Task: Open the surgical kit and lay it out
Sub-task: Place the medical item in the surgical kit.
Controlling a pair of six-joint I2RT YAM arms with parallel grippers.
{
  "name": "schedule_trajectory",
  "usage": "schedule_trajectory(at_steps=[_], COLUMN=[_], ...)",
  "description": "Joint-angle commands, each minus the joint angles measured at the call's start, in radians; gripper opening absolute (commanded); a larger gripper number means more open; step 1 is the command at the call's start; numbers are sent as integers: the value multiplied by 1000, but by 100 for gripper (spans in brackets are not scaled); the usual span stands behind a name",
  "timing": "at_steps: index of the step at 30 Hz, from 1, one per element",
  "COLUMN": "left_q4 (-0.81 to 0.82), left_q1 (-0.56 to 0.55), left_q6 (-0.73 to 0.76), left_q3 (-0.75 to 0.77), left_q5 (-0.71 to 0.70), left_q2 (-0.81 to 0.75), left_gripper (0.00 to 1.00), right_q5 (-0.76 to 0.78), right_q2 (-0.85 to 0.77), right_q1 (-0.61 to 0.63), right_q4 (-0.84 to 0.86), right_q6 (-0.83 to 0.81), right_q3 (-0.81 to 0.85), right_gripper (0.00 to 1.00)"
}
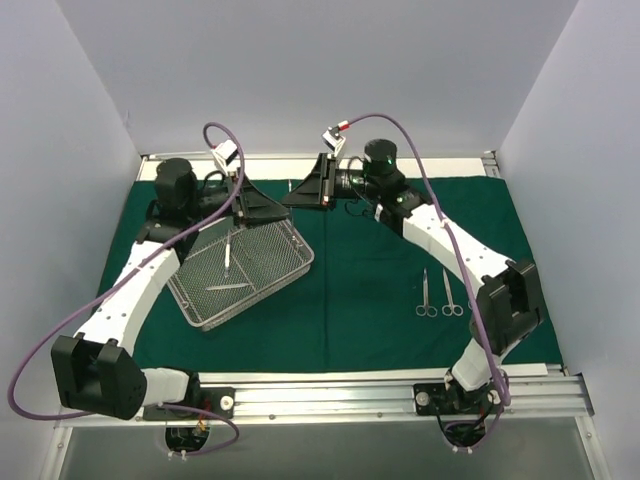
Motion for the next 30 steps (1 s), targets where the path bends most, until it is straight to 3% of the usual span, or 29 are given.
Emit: schedule_trajectory(at_steps=[1,2,3,4,7,10,15,19,30], left_q4=[-575,-715,-822,-983,-1134,-1129,-1069,-1044,-1030], left_q1=[85,90,89,87,99,99,107,119,161], left_q6=[415,513,589,687,771,799,813,830,856], left_q3=[125,167,203,232,257,217,174,183,163], left_q5=[-183,-276,-488,-584,-856,-935,-926,-895,-832], left_q2=[-46,-38,-24,3,46,48,31,75,88], left_gripper=[43,45,46,46,47,46,47,47,47], right_q5=[279,467,555,638,862,976,1075,1125,1227], right_q2=[-9,11,13,5,-50,-88,-142,-113,30], right_q1=[-25,-37,-42,-46,-71,-106,-134,-135,-138], right_q4=[-844,-956,-1025,-1114,-1190,-1242,-1176,-1100,-1052], right_q6=[-470,-536,-602,-611,-623,-629,-628,-624,-707], right_q3=[202,224,227,188,100,-29,-243,-325,-302], right_gripper=[0,0,0,0,0,0,0,0,0])
